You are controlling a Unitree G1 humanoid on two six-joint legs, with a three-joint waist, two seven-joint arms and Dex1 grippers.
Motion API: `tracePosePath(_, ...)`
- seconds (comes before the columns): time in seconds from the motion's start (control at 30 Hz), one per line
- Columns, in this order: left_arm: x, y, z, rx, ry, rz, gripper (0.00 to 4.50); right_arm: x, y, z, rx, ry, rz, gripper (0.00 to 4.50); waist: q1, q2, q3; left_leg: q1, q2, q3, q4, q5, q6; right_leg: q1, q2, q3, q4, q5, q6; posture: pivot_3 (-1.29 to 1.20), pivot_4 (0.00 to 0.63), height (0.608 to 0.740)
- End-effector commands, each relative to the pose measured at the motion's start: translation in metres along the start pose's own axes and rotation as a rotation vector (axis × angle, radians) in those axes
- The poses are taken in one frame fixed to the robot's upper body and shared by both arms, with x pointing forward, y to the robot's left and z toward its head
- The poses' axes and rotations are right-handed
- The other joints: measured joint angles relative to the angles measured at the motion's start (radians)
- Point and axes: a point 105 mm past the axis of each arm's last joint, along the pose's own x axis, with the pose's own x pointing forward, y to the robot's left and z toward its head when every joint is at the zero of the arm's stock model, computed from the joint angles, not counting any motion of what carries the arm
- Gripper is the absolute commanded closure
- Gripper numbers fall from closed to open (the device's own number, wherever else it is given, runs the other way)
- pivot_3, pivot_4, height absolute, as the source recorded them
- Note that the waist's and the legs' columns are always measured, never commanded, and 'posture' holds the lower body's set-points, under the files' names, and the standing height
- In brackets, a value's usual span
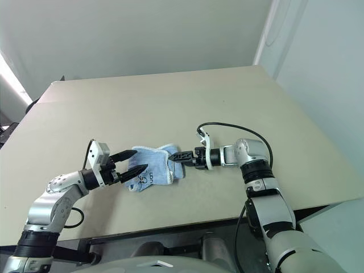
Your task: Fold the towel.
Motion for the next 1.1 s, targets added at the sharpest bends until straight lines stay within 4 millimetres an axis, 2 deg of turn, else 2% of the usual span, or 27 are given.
tracePosePath(0.03,-0.001,-0.002,0.015,0.036,-0.041,0.001,0.33,0.017,0.025,0.000,-0.025,0.047,0.091,0.02,0.000,0.000,0.000,0.000,0.000,0.000,0.000,0.000,0.000,0.000,0.000,0.000,0.000,0.001,-0.002,0.00,0.000,0.740)
tracePosePath(0.27,0.005,-0.002,0.013,0.037,-0.037,-0.004,0.33,0.034,0.043,-0.011,-0.057,0.112,0.136,0.02,0.006,0.000,0.000,-0.003,-0.001,0.000,0.000,0.000,0.000,-0.002,-0.002,0.000,-0.001,0.002,-0.003,0.00,0.000,0.740)
tracePosePath(0.53,0.006,-0.001,0.011,0.038,-0.029,-0.001,0.33,0.042,0.021,-0.010,-0.008,0.081,0.009,0.02,0.002,0.000,0.000,-0.002,-0.001,0.000,0.000,0.000,0.000,-0.002,-0.002,0.000,-0.001,0.002,-0.003,0.00,0.000,0.740)
tracePosePath(0.63,0.003,0.003,0.011,0.041,-0.023,0.009,0.33,0.039,0.019,-0.007,-0.002,0.067,-0.007,0.69,0.002,0.000,0.000,-0.002,-0.001,0.000,0.000,0.000,-0.001,-0.002,-0.002,0.000,0.000,0.002,-0.003,0.00,0.000,0.740)
tracePosePath(0.77,-0.003,0.010,0.009,0.052,-0.003,0.028,0.33,0.029,0.023,-0.004,-0.042,0.061,-0.006,2.11,0.004,0.000,0.000,-0.002,-0.001,0.000,0.000,0.000,-0.001,-0.002,-0.002,0.000,0.000,0.002,-0.003,0.00,0.000,0.740)
tracePosePath(0.97,-0.007,0.019,0.012,0.063,0.001,0.051,0.33,0.001,0.033,0.008,-0.067,0.019,0.024,4.25,0.004,0.001,0.000,-0.004,-0.002,0.000,0.000,0.000,0.000,-0.003,-0.002,0.000,-0.001,0.002,-0.003,0.00,0.000,0.740)
tracePosePath(1.0,-0.007,0.020,0.013,0.060,-0.003,0.052,0.33,-0.006,0.036,0.013,-0.075,-0.004,0.028,4.49,0.004,0.001,0.000,-0.004,-0.002,0.000,0.000,0.000,0.000,-0.003,-0.002,0.000,-0.001,0.002,-0.003,0.00,0.000,0.740)
tracePosePath(1.1,-0.006,0.021,0.014,0.056,-0.005,0.053,0.33,-0.030,0.044,0.029,-0.100,-0.083,0.036,4.49,0.006,0.001,0.000,-0.005,-0.002,0.000,0.000,0.000,0.000,-0.003,-0.002,0.000,-0.001,0.002,-0.003,0.00,0.000,0.740)
